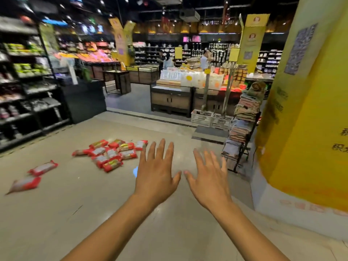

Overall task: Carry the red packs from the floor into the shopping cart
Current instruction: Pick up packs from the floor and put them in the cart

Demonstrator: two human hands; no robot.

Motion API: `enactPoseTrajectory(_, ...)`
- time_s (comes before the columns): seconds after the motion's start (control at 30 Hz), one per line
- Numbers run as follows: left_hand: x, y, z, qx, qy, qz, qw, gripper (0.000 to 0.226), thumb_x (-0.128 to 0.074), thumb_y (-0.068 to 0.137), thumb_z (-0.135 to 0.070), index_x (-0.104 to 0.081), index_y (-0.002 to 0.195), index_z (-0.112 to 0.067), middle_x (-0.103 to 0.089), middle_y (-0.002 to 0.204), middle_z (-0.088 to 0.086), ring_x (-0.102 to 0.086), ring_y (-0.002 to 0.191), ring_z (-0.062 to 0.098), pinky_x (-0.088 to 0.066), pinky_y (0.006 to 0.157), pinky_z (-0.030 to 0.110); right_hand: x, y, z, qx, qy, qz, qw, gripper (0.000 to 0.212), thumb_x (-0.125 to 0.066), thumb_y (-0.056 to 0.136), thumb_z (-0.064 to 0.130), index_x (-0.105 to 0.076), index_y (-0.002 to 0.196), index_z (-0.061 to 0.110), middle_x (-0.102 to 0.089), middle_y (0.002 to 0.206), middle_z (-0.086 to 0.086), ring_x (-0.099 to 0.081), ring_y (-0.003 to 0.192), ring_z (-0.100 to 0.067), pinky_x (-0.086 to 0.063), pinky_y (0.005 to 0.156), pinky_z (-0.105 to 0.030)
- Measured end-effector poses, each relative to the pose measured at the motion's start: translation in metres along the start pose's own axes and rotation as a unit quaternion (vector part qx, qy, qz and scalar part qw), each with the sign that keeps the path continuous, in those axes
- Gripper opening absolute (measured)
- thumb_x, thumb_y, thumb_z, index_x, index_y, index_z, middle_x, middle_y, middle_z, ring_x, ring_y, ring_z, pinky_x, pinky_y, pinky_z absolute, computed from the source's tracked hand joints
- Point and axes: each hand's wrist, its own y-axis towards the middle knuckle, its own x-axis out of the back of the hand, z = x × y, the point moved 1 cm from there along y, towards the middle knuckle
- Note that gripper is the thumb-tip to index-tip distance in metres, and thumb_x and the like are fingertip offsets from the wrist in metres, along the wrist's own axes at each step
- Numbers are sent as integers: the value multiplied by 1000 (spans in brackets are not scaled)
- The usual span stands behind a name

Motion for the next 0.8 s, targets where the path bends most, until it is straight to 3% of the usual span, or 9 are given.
enactPoseTrajectory(0.1, 1, 11, 5, 62, 23, 3, 998, 86, -32, 103, -64, 14, 164, -25, 15, 174, 6, 10, 160, 30, 0, 129, 52, -8, 32, 0, 55, 21, 22, 998, 72, -33, 105, 59, -6, 165, 30, 0, 174, -4, 5, 160, -24, 8, 126, -47)
enactPoseTrajectory(0.27, -5, 23, 17, 144, 45, -18, 988, 87, -36, 101, -65, 6, 166, -25, 8, 174, 6, 3, 161, 31, -1, 129, 53, -18, 75, 6, 137, 49, 56, 988, 70, -31, 106, 58, -4, 165, 31, 2, 174, -3, 6, 160, -24, 7, 128, -48)
enactPoseTrajectory(0.53, 3, 14, 45, 268, 110, 7, 957, 86, -32, 102, -66, 9, 165, -24, 10, 174, 6, 5, 161, 30, 0, 129, 53, -48, 116, 46, 240, 84, 79, 964, 73, -31, 105, 62, -3, 165, 31, 3, 174, -3, 7, 160, -25, 10, 125, -49)
enactPoseTrajectory(0.8, -1, 21, 108, 349, 136, -5, 927, 85, -31, 102, -67, 6, 166, -25, 8, 175, 6, 3, 161, 31, 0, 129, 53, -70, 160, 112, 320, 123, 84, 936, 72, -32, 106, 58, -5, 165, 30, 4, 174, -3, 8, 160, -24, 6, 128, -49)
